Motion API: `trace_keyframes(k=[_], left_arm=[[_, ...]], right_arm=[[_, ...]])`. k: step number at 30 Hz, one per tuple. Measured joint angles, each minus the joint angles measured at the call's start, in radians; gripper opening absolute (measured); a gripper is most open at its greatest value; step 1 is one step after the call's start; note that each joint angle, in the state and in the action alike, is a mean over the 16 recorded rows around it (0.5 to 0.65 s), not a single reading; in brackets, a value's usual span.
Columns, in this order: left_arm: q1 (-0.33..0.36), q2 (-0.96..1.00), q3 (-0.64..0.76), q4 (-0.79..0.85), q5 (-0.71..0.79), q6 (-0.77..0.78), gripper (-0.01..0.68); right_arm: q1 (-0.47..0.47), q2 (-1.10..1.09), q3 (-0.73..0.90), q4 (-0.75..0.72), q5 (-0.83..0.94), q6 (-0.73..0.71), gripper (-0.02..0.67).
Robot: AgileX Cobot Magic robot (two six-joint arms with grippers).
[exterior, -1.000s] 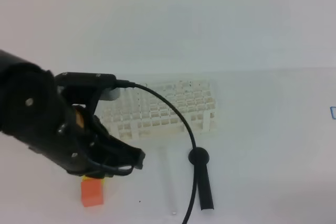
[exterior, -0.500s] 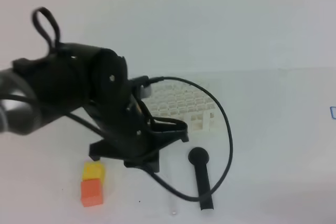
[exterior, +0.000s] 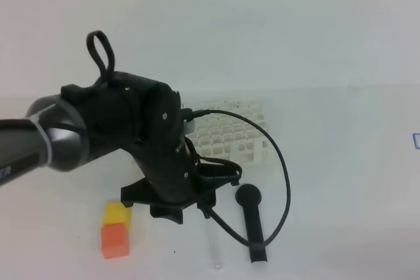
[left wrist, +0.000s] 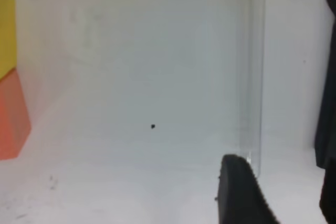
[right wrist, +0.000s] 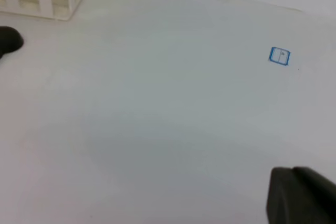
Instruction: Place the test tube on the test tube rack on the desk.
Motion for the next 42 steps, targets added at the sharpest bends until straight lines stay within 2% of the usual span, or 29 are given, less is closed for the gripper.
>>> trace_keyframes(k=[4,8,23,30,42], left_arm=[[-0.013,0.014,-0.008,0.038,-0.004,-0.042,0.314],[-0.028,0.027,-0.026,0.074,0.000,-0.080,0.335],[-0.087,0.100,-0.163,0.178,0.102,-0.171,0.340],[-0.091,0.147,-0.202,0.186,0.141,-0.183,0.341],[-0.091,0.248,-0.211,0.155,0.126,-0.179,0.343]], right_arm=[[0.001,0.000,0.000,0.000,0.000,0.000,-0.001],[0.001,0.000,0.000,0.000,0.000,0.000,-0.001],[0.001,0.000,-0.001,0.000,0.000,0.000,-0.001],[0.001,0.000,-0.001,0.000,0.000,0.000,-0.001],[0.001,0.000,-0.001,0.000,0.001,0.000,-0.001]])
